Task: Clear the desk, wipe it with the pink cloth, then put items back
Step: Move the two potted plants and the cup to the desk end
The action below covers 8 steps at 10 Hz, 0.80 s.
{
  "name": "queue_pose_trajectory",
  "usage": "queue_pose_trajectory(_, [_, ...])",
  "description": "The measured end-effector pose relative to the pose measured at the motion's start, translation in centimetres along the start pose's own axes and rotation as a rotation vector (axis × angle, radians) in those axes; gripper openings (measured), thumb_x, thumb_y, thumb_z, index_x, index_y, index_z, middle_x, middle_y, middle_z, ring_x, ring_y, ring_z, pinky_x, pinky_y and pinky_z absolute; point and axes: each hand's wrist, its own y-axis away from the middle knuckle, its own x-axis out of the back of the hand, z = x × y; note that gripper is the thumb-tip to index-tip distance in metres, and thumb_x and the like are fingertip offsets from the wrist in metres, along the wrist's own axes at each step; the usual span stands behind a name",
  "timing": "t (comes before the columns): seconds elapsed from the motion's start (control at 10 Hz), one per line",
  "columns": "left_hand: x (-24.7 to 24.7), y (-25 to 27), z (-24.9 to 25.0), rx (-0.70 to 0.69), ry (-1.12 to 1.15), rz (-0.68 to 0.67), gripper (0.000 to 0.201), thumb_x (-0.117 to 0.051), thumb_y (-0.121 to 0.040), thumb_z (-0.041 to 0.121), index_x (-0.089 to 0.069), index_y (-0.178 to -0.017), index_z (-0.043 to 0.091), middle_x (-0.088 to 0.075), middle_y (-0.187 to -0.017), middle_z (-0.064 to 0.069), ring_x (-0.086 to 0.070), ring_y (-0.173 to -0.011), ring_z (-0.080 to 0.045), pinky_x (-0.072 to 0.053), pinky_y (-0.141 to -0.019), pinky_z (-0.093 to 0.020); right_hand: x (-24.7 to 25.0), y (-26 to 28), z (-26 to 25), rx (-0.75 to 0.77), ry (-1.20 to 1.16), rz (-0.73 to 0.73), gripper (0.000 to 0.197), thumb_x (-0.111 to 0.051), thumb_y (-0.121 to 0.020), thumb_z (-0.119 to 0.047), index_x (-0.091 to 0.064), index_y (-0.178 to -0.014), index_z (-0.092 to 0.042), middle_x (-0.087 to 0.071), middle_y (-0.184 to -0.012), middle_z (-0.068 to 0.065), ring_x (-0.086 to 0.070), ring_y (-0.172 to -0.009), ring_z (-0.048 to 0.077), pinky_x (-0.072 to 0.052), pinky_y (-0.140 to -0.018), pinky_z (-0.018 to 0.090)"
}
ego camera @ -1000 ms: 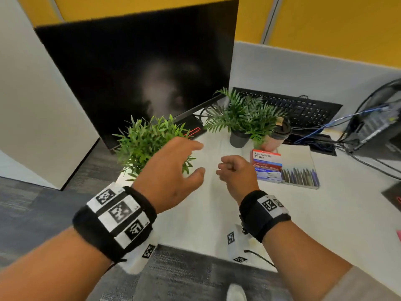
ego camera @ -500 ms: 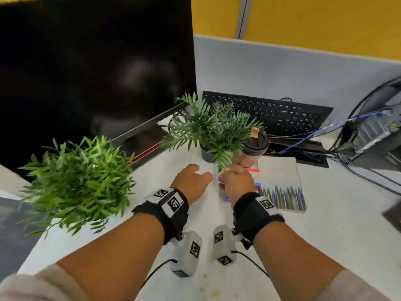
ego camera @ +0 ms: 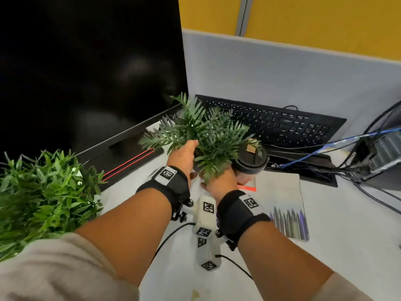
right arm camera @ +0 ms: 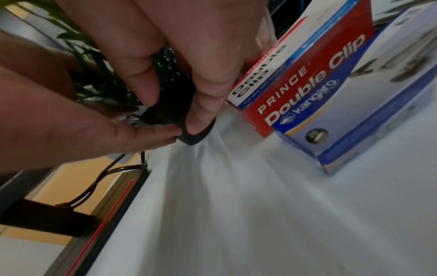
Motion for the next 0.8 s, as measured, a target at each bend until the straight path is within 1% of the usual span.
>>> queue_pose_trajectory(0.1, [0.0, 0.2, 0.1, 0.009, 0.126, 0.041, 0.017, -0.050, -0.088, 0.023, -0.059, -0.078, 0.013, -0.065, -0.083, -0.008, -0.063, -0.077, -0.025, -0.055, -0.062, -0.029, -0.6, -0.4, 0.1, 0.115, 0.103, 0.007, 0.042, -0.050, -0.087, -0.026, -0.054, -0.122, -0.004, -0.060, -0.117, 0.014, -0.059, -0.109, 0.028, -0.050, -0.095, 0.039])
queue_pose_trajectory(0.2, [1.1, 1.0, -0.2, 0.024, 0.180, 0.087, 0.018, -0.049, -0.089, 0.022, -0.063, -0.085, 0.013, -0.069, -0.085, -0.008, -0.066, -0.073, -0.023, -0.051, -0.051, -0.024, -1.0, -1.1, 1.3, 0.267, 0.254, -0.054, 0.050, -0.037, -0.080, -0.038, -0.064, -0.109, -0.009, -0.064, -0.113, 0.013, -0.057, -0.111, 0.031, -0.046, -0.098, 0.038])
queue_pose_trajectory(0.3, [3.1, 2.6, -1.0, 0.039, 0.204, 0.104, 0.020, -0.048, -0.090, 0.023, -0.064, -0.083, 0.011, -0.068, -0.081, -0.008, -0.064, -0.066, -0.021, -0.052, -0.056, -0.025, -0.8, 1.9, -0.4, 0.292, 0.258, -0.118, 0.047, -0.054, -0.083, -0.029, -0.057, -0.122, -0.003, -0.059, -0.123, 0.017, -0.055, -0.115, 0.034, -0.046, -0.101, 0.043])
queue_pose_trajectory(0.4, [5.6, 3.9, -2.1, 0.031, 0.207, 0.129, 0.024, -0.049, -0.088, 0.025, -0.066, -0.079, 0.011, -0.070, -0.083, -0.010, -0.063, -0.074, -0.024, -0.052, -0.073, -0.034, -1.3, 4.4, -0.7, 0.160, 0.255, -0.209, 0.050, -0.059, -0.084, 0.010, -0.045, -0.132, 0.005, -0.054, -0.131, 0.019, -0.052, -0.105, 0.020, -0.046, -0.100, 0.037])
queue_pose_trajectory(0.5, [8.0, 4.5, -3.3, 0.022, 0.186, 0.220, 0.029, -0.049, -0.081, 0.036, -0.065, -0.076, 0.013, -0.068, -0.085, -0.010, -0.061, -0.080, -0.024, -0.053, -0.085, -0.042, -2.5, 4.8, -0.1, 0.151, 0.248, -0.301, 0.056, -0.061, -0.082, 0.012, -0.042, -0.133, -0.004, -0.052, -0.111, 0.001, -0.045, -0.099, 0.012, -0.045, -0.093, 0.029])
queue_pose_trajectory(0.6, [9.9, 5.5, -3.7, 0.011, 0.187, 0.300, 0.031, -0.048, -0.076, 0.044, -0.061, -0.074, 0.016, -0.065, -0.088, -0.005, -0.061, -0.088, -0.025, -0.049, -0.094, -0.048, -4.7, 6.7, -1.4, 0.139, 0.162, -0.418, 0.038, -0.059, -0.087, 0.010, -0.044, -0.105, -0.020, -0.049, -0.083, -0.013, -0.052, -0.078, 0.004, -0.045, -0.075, 0.017])
queue_pose_trajectory(0.7, [11.0, 6.8, -3.7, 0.010, 0.186, 0.322, 0.034, -0.047, -0.085, 0.042, -0.063, -0.087, 0.012, -0.066, -0.102, -0.012, -0.059, -0.099, -0.031, -0.047, -0.096, -0.044, -6.5, 7.8, -2.4, 0.203, 0.099, -0.429, 0.023, -0.057, -0.092, 0.003, -0.061, -0.081, -0.017, -0.065, -0.071, -0.004, -0.061, -0.076, 0.012, -0.054, -0.072, 0.026])
queue_pose_trajectory(0.8, [11.8, 7.4, -3.4, -0.027, 0.175, 0.309, 0.026, -0.042, -0.093, 0.035, -0.056, -0.077, 0.020, -0.057, -0.087, -0.001, -0.052, -0.085, -0.021, -0.038, -0.084, -0.032, -7.6, 8.6, -2.8, 0.268, 0.193, -0.432, 0.006, -0.064, -0.089, -0.010, -0.068, -0.085, -0.011, -0.069, -0.092, 0.015, -0.063, -0.093, 0.031, -0.053, -0.089, 0.047])
